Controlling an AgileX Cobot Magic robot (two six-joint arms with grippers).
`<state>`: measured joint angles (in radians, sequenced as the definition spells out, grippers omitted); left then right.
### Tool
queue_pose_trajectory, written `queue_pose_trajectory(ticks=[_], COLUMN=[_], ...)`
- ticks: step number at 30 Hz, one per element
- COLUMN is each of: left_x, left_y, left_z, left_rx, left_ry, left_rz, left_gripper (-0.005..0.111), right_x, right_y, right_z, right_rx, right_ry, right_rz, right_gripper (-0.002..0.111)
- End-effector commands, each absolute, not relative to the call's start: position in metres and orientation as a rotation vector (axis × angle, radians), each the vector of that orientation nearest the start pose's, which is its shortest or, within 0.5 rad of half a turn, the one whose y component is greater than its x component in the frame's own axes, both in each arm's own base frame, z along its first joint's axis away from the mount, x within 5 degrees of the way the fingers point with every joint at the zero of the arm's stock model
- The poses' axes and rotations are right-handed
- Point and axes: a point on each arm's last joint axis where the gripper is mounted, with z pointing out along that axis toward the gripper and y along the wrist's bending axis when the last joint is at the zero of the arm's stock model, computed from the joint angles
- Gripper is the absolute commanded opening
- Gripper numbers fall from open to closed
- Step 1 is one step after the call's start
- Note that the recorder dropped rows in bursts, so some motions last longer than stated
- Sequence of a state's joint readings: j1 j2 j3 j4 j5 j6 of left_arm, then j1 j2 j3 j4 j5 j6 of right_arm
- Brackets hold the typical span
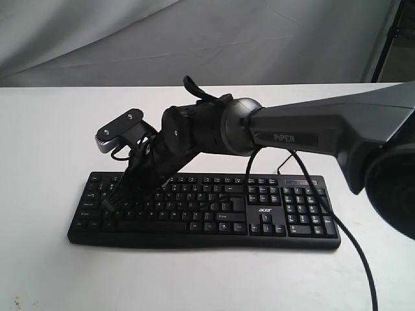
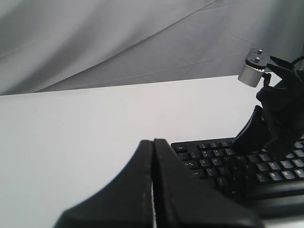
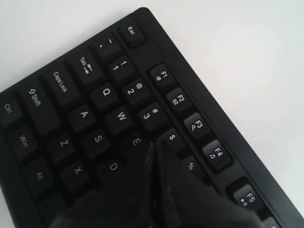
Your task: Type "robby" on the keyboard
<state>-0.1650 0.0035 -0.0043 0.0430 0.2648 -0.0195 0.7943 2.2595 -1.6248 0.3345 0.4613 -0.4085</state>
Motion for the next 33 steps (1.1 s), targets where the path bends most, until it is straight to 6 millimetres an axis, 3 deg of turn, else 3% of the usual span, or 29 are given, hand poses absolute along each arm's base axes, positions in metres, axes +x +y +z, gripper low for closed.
queue_pose_trajectory(ticks=[1, 13, 19, 22, 23, 27, 33], left_x=[0.055, 0.055, 0.055, 0.055, 0.055, 0.055, 0.055], left_y=[-0.008, -0.008, -0.008, -0.008, -0.008, -0.008, -0.008], left_z=[0.190, 0.190, 0.190, 0.190, 0.190, 0.190, 0.190], left_rx=[0.161, 0.161, 0.161, 0.161, 0.161, 0.161, 0.161], left_ry=[1.734, 1.734, 1.734, 1.734, 1.734, 1.734, 1.734], left_rz=[-0.098, -0.098, -0.098, -0.098, -0.098, -0.098, -0.098], left_gripper=[0.000, 0.000, 0.000, 0.000, 0.000, 0.000, 0.000], right_x=[0.333, 0.333, 0.333, 0.332, 0.329, 0.312, 0.312], right_y=[0.353, 0.352, 0.351, 0.335, 0.319, 0.274, 0.266], right_z=[0.128, 0.113, 0.140, 0.161, 0.168, 0.166, 0.144], right_rx=[-1.188, -1.197, -1.188, -1.151, -1.106, -0.984, -0.930], right_ry=[2.308, 2.344, 2.301, 2.325, 2.349, 2.398, 2.430], right_rz=[0.429, 0.422, 0.415, 0.413, 0.414, 0.396, 0.382], right_gripper=[0.000, 0.000, 0.000, 0.000, 0.000, 0.000, 0.000])
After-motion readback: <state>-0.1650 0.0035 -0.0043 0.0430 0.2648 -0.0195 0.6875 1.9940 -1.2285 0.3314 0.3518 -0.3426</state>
